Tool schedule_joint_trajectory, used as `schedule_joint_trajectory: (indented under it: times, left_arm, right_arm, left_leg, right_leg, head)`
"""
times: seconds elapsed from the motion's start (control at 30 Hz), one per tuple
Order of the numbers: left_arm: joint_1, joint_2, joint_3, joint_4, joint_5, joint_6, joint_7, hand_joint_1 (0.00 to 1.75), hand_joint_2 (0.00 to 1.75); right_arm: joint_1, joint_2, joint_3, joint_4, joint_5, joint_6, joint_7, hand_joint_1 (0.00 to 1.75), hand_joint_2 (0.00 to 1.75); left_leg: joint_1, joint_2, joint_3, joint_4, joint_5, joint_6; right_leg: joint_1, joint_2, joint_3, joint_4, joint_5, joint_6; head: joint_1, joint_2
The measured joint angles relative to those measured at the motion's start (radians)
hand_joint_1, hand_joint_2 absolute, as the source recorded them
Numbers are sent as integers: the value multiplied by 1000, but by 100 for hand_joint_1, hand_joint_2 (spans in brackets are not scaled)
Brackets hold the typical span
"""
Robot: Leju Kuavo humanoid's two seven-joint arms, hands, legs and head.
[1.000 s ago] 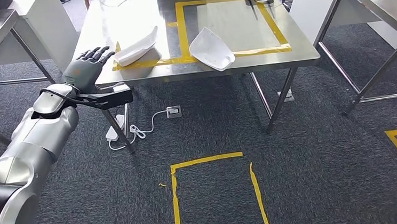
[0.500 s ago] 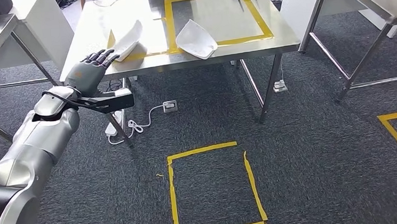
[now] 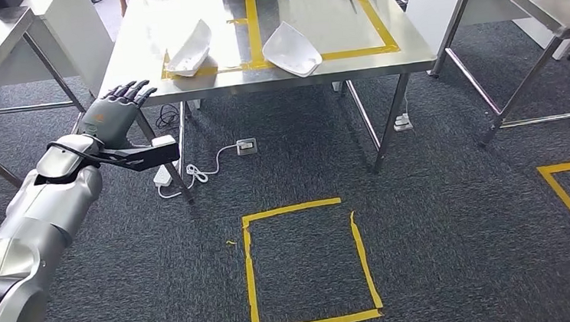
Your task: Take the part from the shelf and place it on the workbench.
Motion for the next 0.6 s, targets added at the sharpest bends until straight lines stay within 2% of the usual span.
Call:
schedule_joint_trajectory:
  times: [0.23,0.37,0.5,0.6]
  left_arm:
    - [4,4,1,0,7,-12,0,0,175]
    - [4,4,8,1,22,-28,2,0,175]
    - [5,4,12,2,28,-35,10,0,175]
    - [34,4,19,2,53,-36,25,0,175]
  right_arm:
    - [1,0,0,0,-1,-2,-4,0,0]
    - [1,0,0,0,-1,-3,-6,0,175]
    - [1,0,0,0,0,-5,-8,0,175]
    - [4,0,13,0,-24,-17,-17,0,175]
  left_leg:
    - [0,0,-10,7,4,4]
    - [0,0,-10,7,4,4]
    - [0,0,-11,7,4,3]
    - [0,1,-10,6,4,3]
  right_leg:
    - [0,1,-6,-2,10,8]
    - [0,1,-7,-2,10,9]
    - [1,1,-8,-2,10,9]
    - [1,1,-8,-1,10,9]
  head:
    - [0,0]
    - [0,0]
    - [0,0]
    - [0,0]
